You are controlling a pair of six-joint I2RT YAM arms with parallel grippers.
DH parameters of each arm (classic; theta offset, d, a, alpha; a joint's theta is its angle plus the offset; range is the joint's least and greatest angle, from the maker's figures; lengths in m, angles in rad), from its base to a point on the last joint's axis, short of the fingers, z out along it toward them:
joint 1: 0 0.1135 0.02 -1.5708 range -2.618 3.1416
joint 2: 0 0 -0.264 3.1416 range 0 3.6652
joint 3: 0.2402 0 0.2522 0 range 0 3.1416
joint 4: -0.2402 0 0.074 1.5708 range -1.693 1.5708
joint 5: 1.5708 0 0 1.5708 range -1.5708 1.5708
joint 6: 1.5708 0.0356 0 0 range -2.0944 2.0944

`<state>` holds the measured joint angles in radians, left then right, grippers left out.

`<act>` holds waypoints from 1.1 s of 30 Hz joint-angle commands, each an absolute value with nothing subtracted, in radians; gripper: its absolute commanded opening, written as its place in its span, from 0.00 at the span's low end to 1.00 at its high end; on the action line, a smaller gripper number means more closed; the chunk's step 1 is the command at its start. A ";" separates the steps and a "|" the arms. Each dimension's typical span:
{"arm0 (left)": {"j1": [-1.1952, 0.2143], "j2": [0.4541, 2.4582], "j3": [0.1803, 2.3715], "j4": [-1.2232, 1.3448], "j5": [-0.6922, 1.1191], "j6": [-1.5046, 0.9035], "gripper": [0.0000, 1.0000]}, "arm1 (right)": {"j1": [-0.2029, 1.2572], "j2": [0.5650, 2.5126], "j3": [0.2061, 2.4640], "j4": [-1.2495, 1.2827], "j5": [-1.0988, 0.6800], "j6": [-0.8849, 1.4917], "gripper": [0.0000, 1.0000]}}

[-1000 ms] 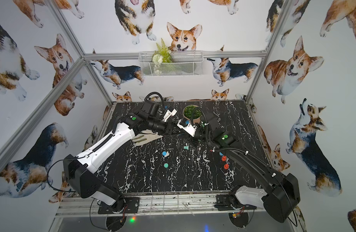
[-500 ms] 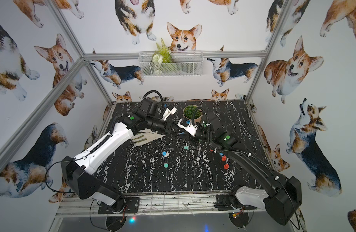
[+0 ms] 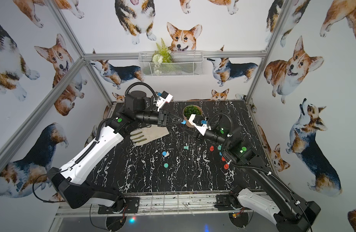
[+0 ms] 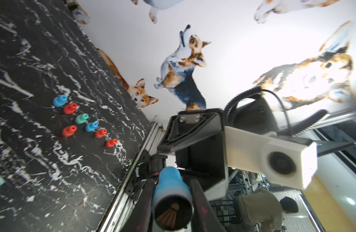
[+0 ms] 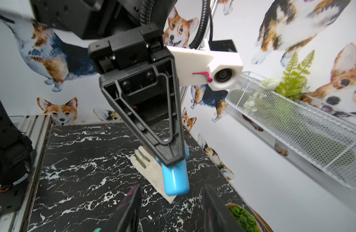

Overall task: Close the stamp cap
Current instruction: Pick up the stamp from the center of the board.

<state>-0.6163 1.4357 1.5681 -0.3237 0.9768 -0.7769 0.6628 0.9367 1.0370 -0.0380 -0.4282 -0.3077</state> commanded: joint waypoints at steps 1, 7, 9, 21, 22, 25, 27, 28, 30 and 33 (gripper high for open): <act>-0.615 1.415 1.556 -0.042 1.092 -0.954 0.16 | 0.663 0.920 1.059 0.128 -0.458 -0.257 0.52; -0.618 1.404 1.547 0.118 1.154 -1.056 0.15 | 0.664 0.929 1.098 0.229 -0.525 -0.229 0.49; -0.621 1.401 1.549 0.131 1.163 -1.062 0.14 | 0.664 0.937 1.111 0.249 -0.539 -0.223 0.45; -0.633 1.397 1.549 0.189 1.173 -1.103 0.13 | 0.666 0.995 1.149 0.327 -0.608 -0.197 0.28; -0.634 1.397 1.548 0.191 1.172 -1.105 0.13 | 0.666 0.997 1.149 0.330 -0.609 -0.195 0.28; -0.634 1.397 1.546 0.201 1.170 -1.113 0.13 | 0.667 1.003 1.152 0.335 -0.615 -0.193 0.26; -0.635 1.397 1.545 0.216 1.170 -1.123 0.13 | 0.669 1.008 1.152 0.338 -0.617 -0.193 0.26; -0.635 1.397 1.544 0.224 1.171 -1.128 0.13 | 0.669 1.010 1.152 0.339 -0.617 -0.193 0.26; -0.636 1.396 1.544 0.231 1.172 -1.132 0.13 | 0.669 1.011 1.151 0.345 -0.617 -0.190 0.27; -0.637 1.396 1.543 0.236 1.171 -1.136 0.12 | 0.670 1.016 1.152 0.351 -0.617 -0.186 0.27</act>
